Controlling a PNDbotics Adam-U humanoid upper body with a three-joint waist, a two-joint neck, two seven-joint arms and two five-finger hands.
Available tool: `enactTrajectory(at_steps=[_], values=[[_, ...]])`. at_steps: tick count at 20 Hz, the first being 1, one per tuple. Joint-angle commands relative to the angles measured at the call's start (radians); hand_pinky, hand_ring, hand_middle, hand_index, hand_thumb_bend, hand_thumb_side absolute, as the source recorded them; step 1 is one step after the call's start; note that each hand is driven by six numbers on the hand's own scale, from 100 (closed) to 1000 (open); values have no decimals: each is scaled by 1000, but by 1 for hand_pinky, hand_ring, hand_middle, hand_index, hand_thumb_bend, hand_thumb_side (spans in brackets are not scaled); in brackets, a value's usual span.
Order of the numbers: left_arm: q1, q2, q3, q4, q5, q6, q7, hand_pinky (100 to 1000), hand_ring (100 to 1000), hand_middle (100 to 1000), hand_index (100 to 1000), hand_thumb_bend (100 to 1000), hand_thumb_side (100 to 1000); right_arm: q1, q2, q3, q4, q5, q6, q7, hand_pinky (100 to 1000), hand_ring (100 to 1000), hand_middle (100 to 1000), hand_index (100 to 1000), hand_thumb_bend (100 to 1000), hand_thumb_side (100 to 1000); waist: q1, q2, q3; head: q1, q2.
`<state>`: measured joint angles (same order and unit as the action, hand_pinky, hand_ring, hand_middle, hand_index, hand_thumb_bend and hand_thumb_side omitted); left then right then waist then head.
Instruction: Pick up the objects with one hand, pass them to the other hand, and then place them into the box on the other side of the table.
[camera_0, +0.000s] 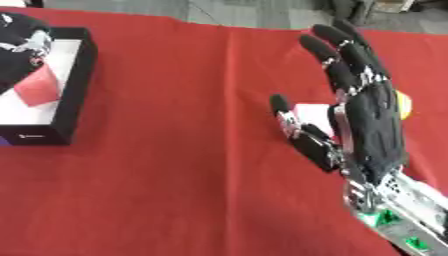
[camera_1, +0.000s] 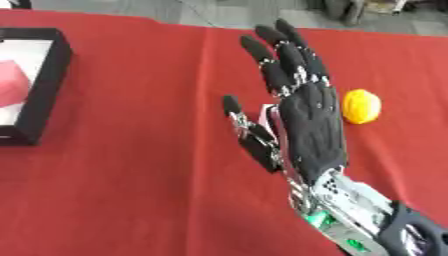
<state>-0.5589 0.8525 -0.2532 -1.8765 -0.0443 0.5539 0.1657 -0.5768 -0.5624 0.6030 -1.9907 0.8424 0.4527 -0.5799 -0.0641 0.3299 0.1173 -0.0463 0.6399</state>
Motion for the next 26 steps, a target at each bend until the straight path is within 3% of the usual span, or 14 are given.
enactTrajectory(at_steps=[1,2,3,4,8,13,16,19,20,22,26], values=[[4,33,19,-47,68,-10,53,733,762,805,819,100,716,-7,-37,-44,-9,-64,6,9,777,927,822,850,185,100,6,-24,-1,-15,2],[10,31,21,-57,79,-8,64,731,763,802,818,100,700,-3,-43,-55,-9,-87,11,21,774,928,822,850,219,100,6,-24,-1,-19,2],[16,28,23,-70,91,-5,72,732,770,802,816,100,680,1,-50,-64,-9,-112,23,41,763,928,815,845,353,100,6,-24,-1,-24,2],[22,25,24,-85,101,-4,78,733,777,804,817,100,675,7,-57,-72,-9,-145,41,73,752,927,806,840,380,100,5,-23,-1,-28,3],[39,19,29,-121,140,-25,77,729,777,802,814,100,670,22,-106,-111,-9,-332,92,243,745,952,804,849,410,100,2,-24,2,-39,6],[49,13,33,-123,166,-54,74,728,779,802,810,100,684,30,-214,-178,-9,-516,42,459,803,962,821,871,422,100,-6,-24,6,-45,13],[57,16,33,-123,179,-53,75,728,780,807,801,100,671,31,-271,-207,-9,-556,2,594,826,967,834,879,397,100,-10,-24,11,-51,16],[63,18,33,-124,179,-30,84,726,778,802,796,100,669,25,-314,-237,-9,-581,-6,687,843,966,835,878,463,100,-11,-24,17,-53,20],[64,19,34,-124,180,-26,86,726,778,801,795,100,676,23,-325,-245,-9,-584,-5,707,846,966,833,878,434,100,-12,-23,18,-54,19],[66,20,37,-124,185,-21,90,726,778,800,794,100,670,19,-343,-257,-9,-597,-1,738,847,966,832,879,496,100,-13,-22,20,-57,18],[63,21,37,-124,190,-18,96,725,776,798,793,100,663,12,-365,-270,-9,-617,35,766,858,958,827,880,455,100,-19,-17,25,-67,12]])
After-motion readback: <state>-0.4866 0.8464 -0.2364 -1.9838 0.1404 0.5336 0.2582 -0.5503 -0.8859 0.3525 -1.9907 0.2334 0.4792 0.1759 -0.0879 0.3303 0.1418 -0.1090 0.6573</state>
